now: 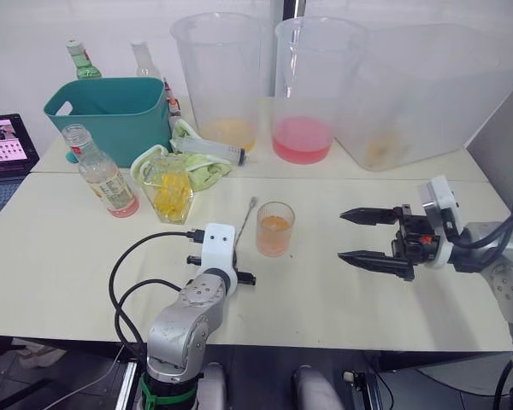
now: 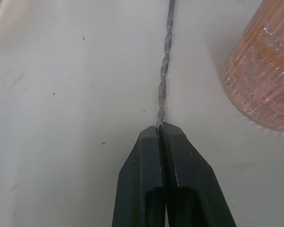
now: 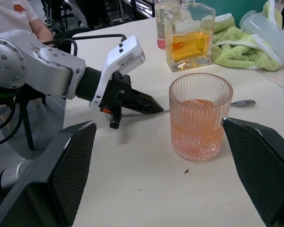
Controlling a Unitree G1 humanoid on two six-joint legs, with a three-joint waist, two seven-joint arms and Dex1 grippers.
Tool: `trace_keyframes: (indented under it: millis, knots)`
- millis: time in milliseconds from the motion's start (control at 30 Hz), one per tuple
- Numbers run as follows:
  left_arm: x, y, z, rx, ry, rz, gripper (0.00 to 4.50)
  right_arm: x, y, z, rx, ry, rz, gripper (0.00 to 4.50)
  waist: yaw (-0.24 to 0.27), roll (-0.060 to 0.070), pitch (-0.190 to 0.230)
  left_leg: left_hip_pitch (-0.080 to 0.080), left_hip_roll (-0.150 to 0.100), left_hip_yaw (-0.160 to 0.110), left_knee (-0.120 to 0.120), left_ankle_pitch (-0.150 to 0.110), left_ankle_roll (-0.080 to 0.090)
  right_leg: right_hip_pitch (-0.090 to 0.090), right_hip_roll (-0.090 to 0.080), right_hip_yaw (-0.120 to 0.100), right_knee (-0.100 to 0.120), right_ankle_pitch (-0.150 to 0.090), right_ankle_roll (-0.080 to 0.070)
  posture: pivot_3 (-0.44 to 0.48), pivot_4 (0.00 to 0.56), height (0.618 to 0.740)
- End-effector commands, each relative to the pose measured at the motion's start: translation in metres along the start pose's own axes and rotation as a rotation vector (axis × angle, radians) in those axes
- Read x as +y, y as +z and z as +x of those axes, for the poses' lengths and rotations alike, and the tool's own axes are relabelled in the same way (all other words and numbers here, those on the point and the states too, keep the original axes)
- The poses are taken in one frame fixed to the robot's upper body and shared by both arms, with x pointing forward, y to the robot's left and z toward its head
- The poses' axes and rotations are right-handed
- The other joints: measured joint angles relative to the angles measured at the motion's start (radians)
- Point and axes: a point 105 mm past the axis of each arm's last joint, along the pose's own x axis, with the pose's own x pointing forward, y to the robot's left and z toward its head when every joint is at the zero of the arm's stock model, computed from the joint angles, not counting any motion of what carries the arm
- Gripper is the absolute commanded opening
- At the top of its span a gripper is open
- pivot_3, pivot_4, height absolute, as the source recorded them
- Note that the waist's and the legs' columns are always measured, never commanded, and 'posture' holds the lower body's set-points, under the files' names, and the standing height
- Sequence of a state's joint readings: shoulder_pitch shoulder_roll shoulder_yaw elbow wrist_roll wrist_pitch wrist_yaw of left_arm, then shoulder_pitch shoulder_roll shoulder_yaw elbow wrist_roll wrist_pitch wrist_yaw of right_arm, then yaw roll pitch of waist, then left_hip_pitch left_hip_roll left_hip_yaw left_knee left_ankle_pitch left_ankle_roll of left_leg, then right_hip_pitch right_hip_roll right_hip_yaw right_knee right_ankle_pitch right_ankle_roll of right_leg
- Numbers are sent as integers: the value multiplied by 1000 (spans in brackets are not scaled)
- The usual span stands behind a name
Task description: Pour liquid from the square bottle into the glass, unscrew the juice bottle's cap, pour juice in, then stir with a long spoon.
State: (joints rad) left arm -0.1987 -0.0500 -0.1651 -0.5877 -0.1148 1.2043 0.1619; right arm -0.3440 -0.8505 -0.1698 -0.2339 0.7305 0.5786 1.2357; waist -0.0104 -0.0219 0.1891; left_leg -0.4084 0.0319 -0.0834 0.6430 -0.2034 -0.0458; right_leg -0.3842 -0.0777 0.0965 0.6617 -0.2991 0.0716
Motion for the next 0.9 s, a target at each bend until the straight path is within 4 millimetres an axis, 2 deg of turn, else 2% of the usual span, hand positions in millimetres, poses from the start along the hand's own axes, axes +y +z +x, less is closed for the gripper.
trace_keyframes:
  millis: [33,133,200,267,300,433,533,633,667,733,900]
  knots:
    - [2,-20,4,82,8,14,23,3,13,3,-16,23,-40,4500,0,0,0,0,0,0,0,0,0,0,0,0,0,0,0,0,150,733]
    - [14,-8,2,19,47,27,23,4,13,4,-16,26,-42,4500,-1,0,0,0,0,0,0,0,0,0,0,0,0,0,0,0,150,733]
    - [21,12,-6,-78,60,33,23,2,13,4,-7,24,-54,4500,-2,0,0,0,0,0,0,0,0,0,0,0,0,0,0,0,150,733]
    - [21,43,-22,-239,2,-12,23,3,15,7,-7,33,-62,4500,-4,-1,0,-1,0,0,0,0,0,-1,0,0,-1,0,0,0,150,733]
    - [20,47,-27,-264,-31,-9,23,4,17,8,-13,40,-57,4500,-6,-1,0,-2,1,0,0,0,-1,-2,0,0,-1,0,0,0,150,733]
    - [37,53,-44,-289,-140,185,23,6,20,10,-17,67,-51,4500,-6,0,0,-2,1,0,-1,0,-1,-3,0,0,1,0,0,0,150,733]
    - [53,57,-47,-290,-187,259,23,6,21,11,-18,71,-53,4500,-6,0,1,-2,1,0,-1,0,-1,-3,0,0,0,0,0,0,150,733]
    - [86,62,-43,-261,-175,362,23,9,21,12,-25,65,-57,4500,-1,-1,1,-2,1,0,-1,1,-1,-3,0,-1,-1,0,0,0,150,733]
    - [90,64,-43,-259,-191,369,23,10,21,12,-28,57,-57,4500,-2,-1,1,-2,1,0,-1,1,-1,-3,0,-1,-1,0,0,0,150,733]
    - [88,64,-42,-255,-231,367,23,11,20,11,-32,44,-55,4500,-2,-1,1,-2,1,0,-1,1,-1,-3,0,-1,-2,0,0,0,150,733]
    - [64,51,-42,-208,-386,347,23,17,15,8,-25,19,-44,4500,-2,-1,1,-5,1,0,-1,1,-1,-3,0,-1,-4,0,0,0,150,733]
